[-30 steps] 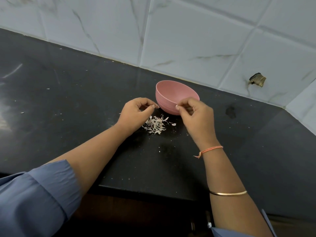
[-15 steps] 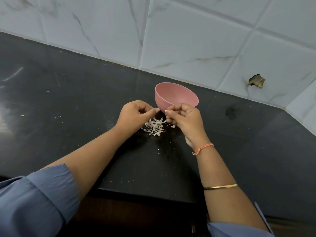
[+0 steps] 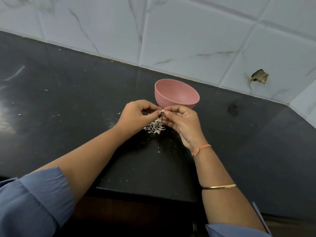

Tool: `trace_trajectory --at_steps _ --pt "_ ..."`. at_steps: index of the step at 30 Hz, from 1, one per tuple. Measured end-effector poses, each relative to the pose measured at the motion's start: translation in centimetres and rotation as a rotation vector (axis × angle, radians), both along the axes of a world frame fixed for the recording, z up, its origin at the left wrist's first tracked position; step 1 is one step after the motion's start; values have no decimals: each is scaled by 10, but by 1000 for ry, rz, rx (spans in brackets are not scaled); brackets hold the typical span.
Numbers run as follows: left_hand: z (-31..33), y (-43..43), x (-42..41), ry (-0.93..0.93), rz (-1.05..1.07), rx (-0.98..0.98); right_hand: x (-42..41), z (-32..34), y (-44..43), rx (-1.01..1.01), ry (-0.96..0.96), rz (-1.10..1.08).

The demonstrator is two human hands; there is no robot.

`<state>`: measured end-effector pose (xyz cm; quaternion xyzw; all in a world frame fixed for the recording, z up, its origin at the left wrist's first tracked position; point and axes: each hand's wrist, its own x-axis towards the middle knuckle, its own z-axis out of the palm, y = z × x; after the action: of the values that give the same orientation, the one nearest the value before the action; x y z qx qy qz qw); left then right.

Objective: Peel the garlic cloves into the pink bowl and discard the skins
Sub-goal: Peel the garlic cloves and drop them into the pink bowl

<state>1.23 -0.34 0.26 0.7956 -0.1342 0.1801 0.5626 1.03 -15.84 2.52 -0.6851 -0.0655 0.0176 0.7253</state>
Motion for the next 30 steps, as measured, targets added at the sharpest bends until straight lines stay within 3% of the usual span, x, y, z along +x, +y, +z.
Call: trace_trajectory --at_steps 30 --pt "-2 2 0 -82 14 122 2 -4 1 -87 9 -34"
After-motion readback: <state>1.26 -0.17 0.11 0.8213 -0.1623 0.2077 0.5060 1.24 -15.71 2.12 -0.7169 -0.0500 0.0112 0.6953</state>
